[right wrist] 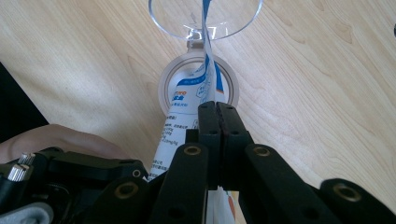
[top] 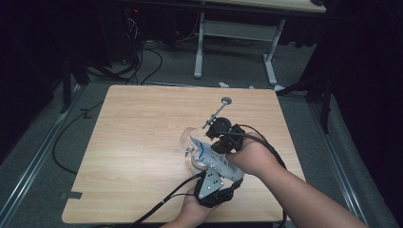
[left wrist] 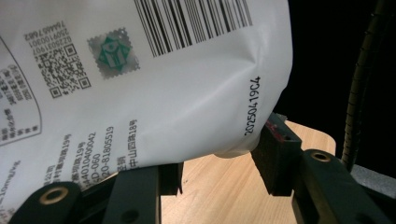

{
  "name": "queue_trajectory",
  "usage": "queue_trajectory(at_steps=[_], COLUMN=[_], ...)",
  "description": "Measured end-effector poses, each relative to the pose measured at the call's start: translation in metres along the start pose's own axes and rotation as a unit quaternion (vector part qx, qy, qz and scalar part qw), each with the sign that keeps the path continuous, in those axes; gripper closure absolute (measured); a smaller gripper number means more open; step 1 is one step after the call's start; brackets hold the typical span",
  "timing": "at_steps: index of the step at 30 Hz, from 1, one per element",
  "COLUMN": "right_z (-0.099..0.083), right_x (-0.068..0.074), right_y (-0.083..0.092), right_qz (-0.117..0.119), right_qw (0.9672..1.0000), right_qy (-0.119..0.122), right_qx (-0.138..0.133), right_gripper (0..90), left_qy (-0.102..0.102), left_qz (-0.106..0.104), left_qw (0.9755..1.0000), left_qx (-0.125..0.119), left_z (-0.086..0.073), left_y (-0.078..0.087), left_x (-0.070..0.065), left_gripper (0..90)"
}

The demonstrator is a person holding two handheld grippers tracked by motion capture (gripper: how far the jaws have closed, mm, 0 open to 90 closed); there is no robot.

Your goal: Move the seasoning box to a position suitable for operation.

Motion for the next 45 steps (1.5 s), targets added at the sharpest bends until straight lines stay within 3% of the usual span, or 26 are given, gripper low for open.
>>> queue_trajectory(at_steps=[34,45], right_z=[-0.006,-0.008], right_x=[0.000,-0.001], right_y=[-0.001,-0.001], right_qz=[0.011,0.010], right_qw=[0.9999,0.9999], right_qy=[-0.004,-0.006], right_qx=[0.001,0.006], right_gripper=[89.9,89.9], left_qy=[-0.007,0.001], left_qz=[-0.003,-0.004], left_qw=[0.9999,0.9999], left_qx=[0.014,0.013], left_z=[-0.014,-0.020], left_y=[0.004,0.004], left_x=[0.001,0.002], left_gripper=[57.4,57.4])
Point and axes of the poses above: each handheld gripper's, and its own axes: y roughly backward along the jaws, z roughly out of its top, x roughly to its left, the point moved 9 cm from there along -y, roughly forward along the jaws, and after that the axes turned 5 degrees about -z, right-handed, at the moved point
